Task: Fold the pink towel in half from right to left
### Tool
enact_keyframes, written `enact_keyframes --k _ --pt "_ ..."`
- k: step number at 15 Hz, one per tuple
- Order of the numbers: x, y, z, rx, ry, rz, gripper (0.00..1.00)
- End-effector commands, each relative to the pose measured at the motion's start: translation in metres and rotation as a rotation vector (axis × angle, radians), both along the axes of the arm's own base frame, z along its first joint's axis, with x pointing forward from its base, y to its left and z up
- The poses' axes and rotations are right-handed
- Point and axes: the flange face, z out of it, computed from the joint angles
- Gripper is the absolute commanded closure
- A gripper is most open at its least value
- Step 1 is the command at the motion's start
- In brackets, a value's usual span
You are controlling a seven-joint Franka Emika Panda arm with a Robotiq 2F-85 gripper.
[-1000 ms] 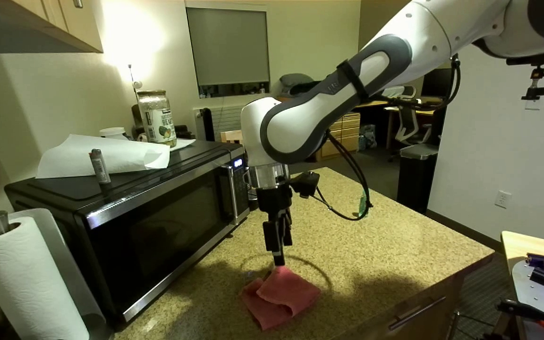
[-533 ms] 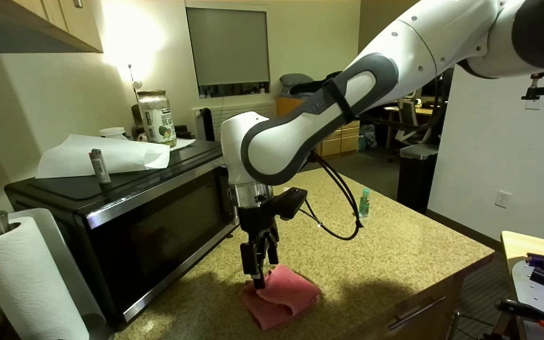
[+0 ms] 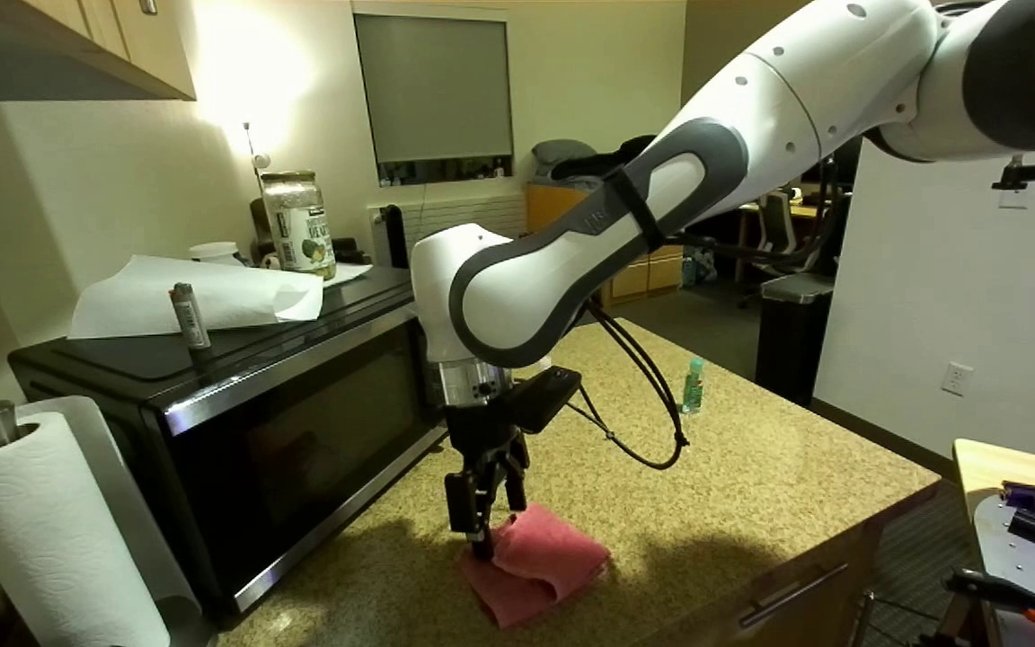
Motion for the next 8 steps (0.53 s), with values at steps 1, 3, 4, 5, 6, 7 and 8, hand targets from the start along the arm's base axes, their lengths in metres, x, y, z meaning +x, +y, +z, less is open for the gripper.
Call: enact_keyframes --k 1,3,4,5,6,7,8 --pt "-0.001 -0.002 -0.011 0.0 0.028 -0.039 0.0" --pt "-0.004 -0.001 -0.021 0.005 0.05 -0.042 0.0" --pt "-0.005 -0.001 -0.025 0.004 0.057 -0.044 0.0" --pt "-0.006 -0.001 -0.029 0.0 0.061 -0.047 0.0" --pt "-0.007 0.0 -0.033 -0.003 0.065 -0.051 0.0" --pt "-0.008 0.0 -0.036 -0.003 0.072 -0.055 0.0" --pt "-0.009 0.001 -0.039 -0.006 0.077 -0.061 0.0"
